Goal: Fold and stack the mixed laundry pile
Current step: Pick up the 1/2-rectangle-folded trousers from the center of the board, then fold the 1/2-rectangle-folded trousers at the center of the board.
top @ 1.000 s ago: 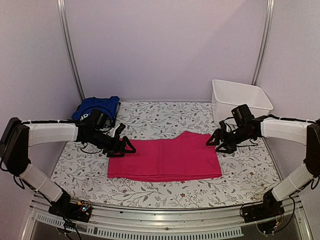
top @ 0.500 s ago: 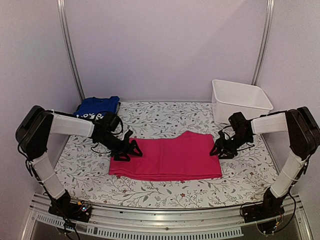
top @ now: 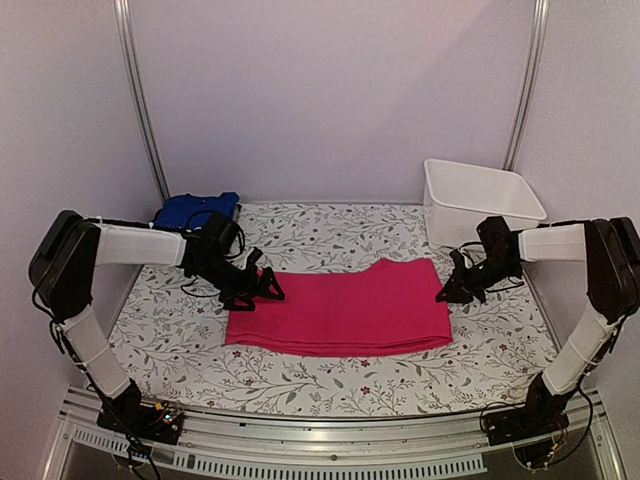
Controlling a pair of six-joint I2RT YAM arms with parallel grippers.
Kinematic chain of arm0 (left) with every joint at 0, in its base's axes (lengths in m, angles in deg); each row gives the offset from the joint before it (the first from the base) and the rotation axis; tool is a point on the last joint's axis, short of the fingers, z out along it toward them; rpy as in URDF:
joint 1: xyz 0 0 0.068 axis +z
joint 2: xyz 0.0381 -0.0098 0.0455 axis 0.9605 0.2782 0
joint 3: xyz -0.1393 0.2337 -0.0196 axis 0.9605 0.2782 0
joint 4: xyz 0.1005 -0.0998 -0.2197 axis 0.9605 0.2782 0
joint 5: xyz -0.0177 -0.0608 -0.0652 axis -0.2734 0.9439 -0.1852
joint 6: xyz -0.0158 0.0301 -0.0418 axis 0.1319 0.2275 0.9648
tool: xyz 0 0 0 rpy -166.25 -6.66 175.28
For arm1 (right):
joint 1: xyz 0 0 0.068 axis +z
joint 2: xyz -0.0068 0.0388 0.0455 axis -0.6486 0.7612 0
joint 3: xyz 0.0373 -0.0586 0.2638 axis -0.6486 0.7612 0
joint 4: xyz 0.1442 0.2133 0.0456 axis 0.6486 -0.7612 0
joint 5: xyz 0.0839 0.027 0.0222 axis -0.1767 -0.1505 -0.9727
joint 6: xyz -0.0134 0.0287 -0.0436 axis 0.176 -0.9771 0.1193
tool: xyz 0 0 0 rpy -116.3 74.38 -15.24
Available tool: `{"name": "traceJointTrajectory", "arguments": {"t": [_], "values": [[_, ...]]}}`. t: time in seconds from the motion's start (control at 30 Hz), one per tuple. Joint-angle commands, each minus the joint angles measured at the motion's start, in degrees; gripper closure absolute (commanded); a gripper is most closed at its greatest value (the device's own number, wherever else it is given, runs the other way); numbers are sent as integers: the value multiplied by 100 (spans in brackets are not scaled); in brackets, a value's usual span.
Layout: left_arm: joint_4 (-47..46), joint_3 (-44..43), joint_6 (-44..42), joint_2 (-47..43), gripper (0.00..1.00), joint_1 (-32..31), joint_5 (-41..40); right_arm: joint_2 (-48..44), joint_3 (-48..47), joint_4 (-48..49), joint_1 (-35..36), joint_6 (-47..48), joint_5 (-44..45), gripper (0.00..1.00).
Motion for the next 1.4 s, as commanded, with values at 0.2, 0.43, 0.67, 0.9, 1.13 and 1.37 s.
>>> {"name": "traceJointTrajectory", "arguments": {"t": [0.2, 0.43, 0.67, 0.9, 1.13, 1.37], "values": [[344, -105, -156, -506, 0, 237, -573, -1116, -811, -1143, -835, 439, -215, 100], [-740, 316, 306, -173, 3, 222, 166, -1105, -1299, -728, -533, -193, -1191, 100], [-2139, 603, 1091, 346, 24, 220, 768, -829, -1569, -421, 134, -702, -1206, 100], [-2906, 494, 1295, 850, 55, -12, 1203, -484, -2095, 38, 732, -1212, -1219, 100], [-3083, 441, 1398, 1120, 79, -174, 1330, 305, -2972, 603, 1514, -1775, -1227, 100], [-3125, 498, 1391, 1195, 90, -210, 1407, 1410, -3996, 996, 2339, -2173, -1270, 100]]}}
